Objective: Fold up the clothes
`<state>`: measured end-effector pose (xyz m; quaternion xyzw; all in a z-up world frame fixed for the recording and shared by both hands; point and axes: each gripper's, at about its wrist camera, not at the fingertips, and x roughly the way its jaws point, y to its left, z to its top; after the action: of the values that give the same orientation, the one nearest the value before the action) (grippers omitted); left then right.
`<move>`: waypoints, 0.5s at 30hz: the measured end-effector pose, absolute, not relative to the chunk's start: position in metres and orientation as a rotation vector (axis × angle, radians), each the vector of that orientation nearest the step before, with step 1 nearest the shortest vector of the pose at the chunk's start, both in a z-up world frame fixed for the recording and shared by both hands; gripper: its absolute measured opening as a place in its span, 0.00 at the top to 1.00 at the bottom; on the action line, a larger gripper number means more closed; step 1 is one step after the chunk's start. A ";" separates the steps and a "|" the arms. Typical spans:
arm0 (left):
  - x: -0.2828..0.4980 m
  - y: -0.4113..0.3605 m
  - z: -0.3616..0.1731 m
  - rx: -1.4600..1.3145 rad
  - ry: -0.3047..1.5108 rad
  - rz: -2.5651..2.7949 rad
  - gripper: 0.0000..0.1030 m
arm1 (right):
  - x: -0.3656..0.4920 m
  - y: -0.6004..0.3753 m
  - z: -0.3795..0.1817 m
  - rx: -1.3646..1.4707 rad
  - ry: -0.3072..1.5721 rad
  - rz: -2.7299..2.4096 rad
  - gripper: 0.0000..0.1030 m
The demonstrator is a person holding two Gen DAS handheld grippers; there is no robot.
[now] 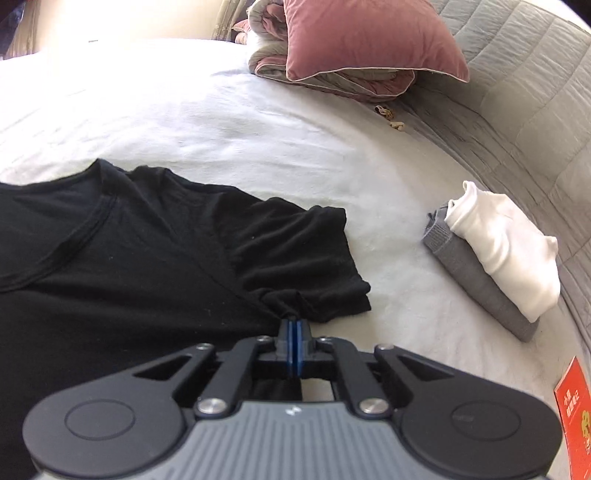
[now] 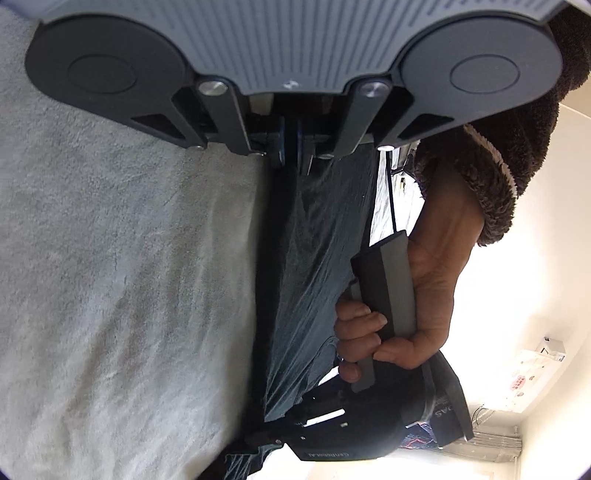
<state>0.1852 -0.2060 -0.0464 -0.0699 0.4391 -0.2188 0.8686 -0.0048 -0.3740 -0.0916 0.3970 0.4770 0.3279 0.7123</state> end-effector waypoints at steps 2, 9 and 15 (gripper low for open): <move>0.187 -0.198 -0.052 -0.194 0.948 -0.463 0.93 | -0.006 -0.382 -0.088 0.887 1.072 0.680 0.92; 0.147 -0.166 -0.033 -0.265 0.944 -0.517 0.60 | -0.023 -0.405 -0.073 0.883 1.070 0.549 0.63; 0.096 -0.115 -0.010 -0.194 0.940 -0.525 0.45 | -0.039 -0.384 -0.059 0.790 1.075 0.512 0.42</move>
<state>0.0959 -0.1147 -0.0104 -0.0924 0.4469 -0.2494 0.8541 -0.0391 -0.3844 -0.0586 0.3623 0.4931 0.2349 0.7553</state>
